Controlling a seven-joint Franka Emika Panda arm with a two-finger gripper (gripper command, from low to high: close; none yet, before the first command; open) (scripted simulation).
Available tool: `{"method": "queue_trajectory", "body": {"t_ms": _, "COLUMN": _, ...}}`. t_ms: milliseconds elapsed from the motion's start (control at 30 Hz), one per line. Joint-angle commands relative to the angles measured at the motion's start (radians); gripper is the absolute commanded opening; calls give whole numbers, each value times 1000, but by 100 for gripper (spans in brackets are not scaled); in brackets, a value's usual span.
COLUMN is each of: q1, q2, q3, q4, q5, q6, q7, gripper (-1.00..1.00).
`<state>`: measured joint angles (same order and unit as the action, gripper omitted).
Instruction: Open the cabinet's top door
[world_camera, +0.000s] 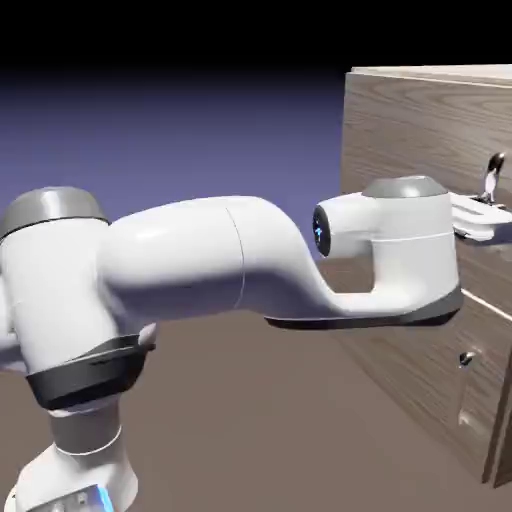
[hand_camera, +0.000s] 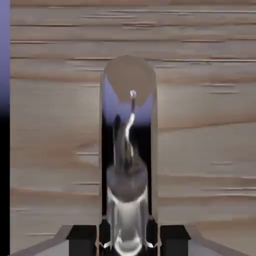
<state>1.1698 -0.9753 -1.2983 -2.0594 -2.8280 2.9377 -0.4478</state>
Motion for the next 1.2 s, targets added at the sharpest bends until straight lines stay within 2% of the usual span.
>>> {"method": "queue_trajectory", "body": {"t_ms": 0, "q1": -36, "q2": 4, "q3": 23, "q4": -35, "q5": 10, "q6": -20, "q7": 3, "gripper": -100}}
{"method": "queue_trajectory", "body": {"t_ms": 367, "q1": -435, "q2": -9, "q3": 312, "q4": -395, "q5": 181, "q6": -232, "q7": -9, "gripper": -100}}
{"method": "queue_trajectory", "body": {"t_ms": 700, "q1": -771, "q2": -151, "q3": 659, "q4": -712, "q5": 490, "q6": -428, "q7": -101, "gripper": -100}}
{"method": "queue_trajectory", "body": {"t_ms": 933, "q1": -897, "q2": -302, "q3": 912, "q4": -873, "q5": 782, "q6": -559, "q7": -194, "gripper": -100}}
{"method": "queue_trajectory", "body": {"t_ms": 1167, "q1": -912, "q2": -431, "q3": 1162, "q4": -964, "q5": 1086, "q6": -705, "q7": -277, "gripper": -100}}
